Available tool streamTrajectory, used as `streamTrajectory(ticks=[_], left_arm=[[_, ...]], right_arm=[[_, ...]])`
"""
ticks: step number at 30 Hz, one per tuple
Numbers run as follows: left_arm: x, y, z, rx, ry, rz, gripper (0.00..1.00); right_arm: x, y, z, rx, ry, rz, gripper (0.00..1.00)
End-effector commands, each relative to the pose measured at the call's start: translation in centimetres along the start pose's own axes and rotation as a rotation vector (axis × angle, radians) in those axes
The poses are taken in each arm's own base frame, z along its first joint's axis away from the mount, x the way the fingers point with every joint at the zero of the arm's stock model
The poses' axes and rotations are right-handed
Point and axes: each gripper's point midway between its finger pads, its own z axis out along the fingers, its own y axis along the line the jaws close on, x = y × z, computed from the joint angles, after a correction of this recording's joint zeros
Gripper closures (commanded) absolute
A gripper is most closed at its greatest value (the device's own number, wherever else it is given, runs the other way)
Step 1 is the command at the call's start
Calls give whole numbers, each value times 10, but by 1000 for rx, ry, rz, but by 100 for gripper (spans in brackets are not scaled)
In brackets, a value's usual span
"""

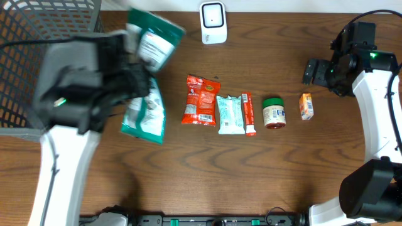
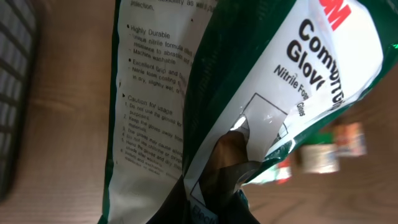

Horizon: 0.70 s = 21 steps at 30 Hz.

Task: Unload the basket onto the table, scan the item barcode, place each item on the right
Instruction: 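Lift the gloves package out of the basket with the left gripper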

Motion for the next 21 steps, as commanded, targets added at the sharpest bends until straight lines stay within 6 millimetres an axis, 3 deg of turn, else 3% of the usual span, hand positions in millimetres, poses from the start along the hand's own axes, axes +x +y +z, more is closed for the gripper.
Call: streamTrajectory(ticks=[1,7,8,14,21], left_arm=[[4,9,29,-125,36,-8,93],[39,5,89,-173,222,-35,93],[49,8,104,-195,270,-59,93],[79,24,152,-304,390,-251,93],[99,51,183,-431,450,-235,93]], right_arm=[[-7,0,-10,-5,-32,-3,1],[-7,0,-10,-5,-32,-3,1],[-7,0,-10,-5,-32,-3,1],[-7,0,-10,-5,-32,-3,1],[-7,0,-10,-6,-32,-3,1]])
